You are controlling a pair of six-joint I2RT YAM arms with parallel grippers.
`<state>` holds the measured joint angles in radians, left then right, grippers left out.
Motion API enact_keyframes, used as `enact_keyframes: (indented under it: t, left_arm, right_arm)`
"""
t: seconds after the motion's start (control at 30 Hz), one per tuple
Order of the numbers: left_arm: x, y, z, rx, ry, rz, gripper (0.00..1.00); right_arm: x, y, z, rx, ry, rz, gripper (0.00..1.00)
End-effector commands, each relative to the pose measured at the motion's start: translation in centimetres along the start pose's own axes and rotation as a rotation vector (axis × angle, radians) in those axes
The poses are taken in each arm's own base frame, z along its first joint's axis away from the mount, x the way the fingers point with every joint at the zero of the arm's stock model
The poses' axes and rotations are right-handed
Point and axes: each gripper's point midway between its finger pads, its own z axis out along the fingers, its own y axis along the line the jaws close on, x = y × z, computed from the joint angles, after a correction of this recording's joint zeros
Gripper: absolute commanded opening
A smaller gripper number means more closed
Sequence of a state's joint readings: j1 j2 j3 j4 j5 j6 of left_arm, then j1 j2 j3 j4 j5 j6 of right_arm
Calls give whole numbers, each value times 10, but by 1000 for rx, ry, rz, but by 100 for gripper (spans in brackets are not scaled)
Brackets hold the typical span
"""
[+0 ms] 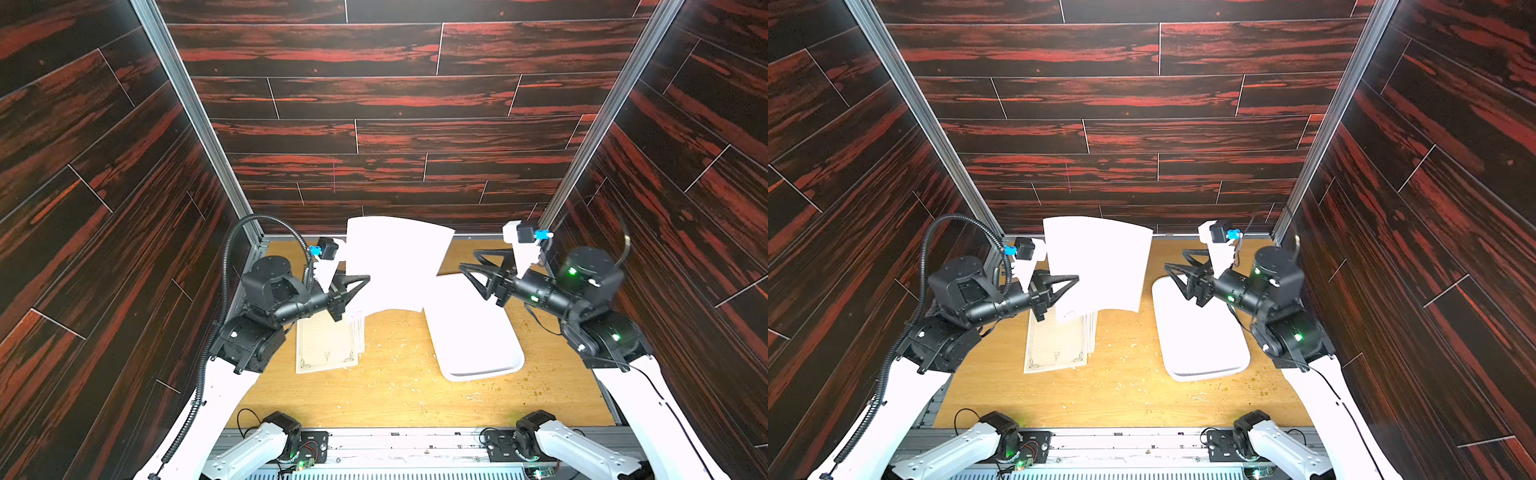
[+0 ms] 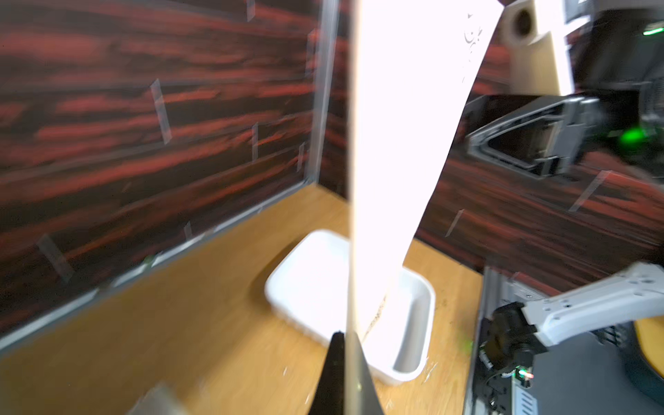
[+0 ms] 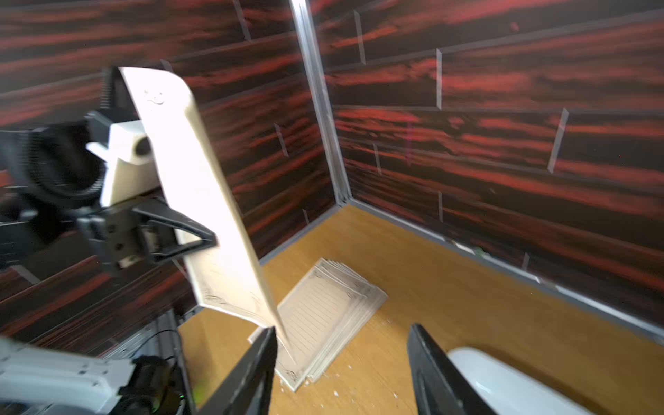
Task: Take out the stationery paper from the storage box
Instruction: Place the stationery paper at the center of the board.
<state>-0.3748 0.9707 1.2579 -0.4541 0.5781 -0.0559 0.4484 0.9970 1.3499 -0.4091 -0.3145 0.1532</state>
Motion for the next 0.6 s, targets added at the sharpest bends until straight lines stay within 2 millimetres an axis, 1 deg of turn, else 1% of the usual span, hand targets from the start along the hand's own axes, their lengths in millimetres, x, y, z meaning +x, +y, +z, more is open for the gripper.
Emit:
enact_keyframes:
  t: [0.0, 0.1, 0.2, 0.27, 0.4, 0.5, 0.57]
  left_arm:
    - [47, 30, -9, -145, 214, -150, 0]
    - [67, 53, -14, -226, 299, -262, 0]
    - [82, 71, -16, -288, 345, -340, 0]
    - [91, 86, -16, -337, 368, -372, 0]
    - [119, 116, -14, -402, 425, -458, 0]
    - [143, 133, -9, -404, 452, -538, 0]
    - [158, 139, -7, -391, 477, -587, 0]
  right_arm:
    - [11, -29, 5, 147, 50, 59, 60]
    - [29, -52, 14, 252, 124, 132, 61]
    - [47, -63, 20, 296, 192, 178, 61]
    - [55, -64, 25, 292, 222, 210, 60]
    - [66, -60, 30, 256, 254, 254, 60]
    - [72, -60, 31, 255, 265, 274, 60]
    - [74, -61, 31, 261, 276, 280, 60]
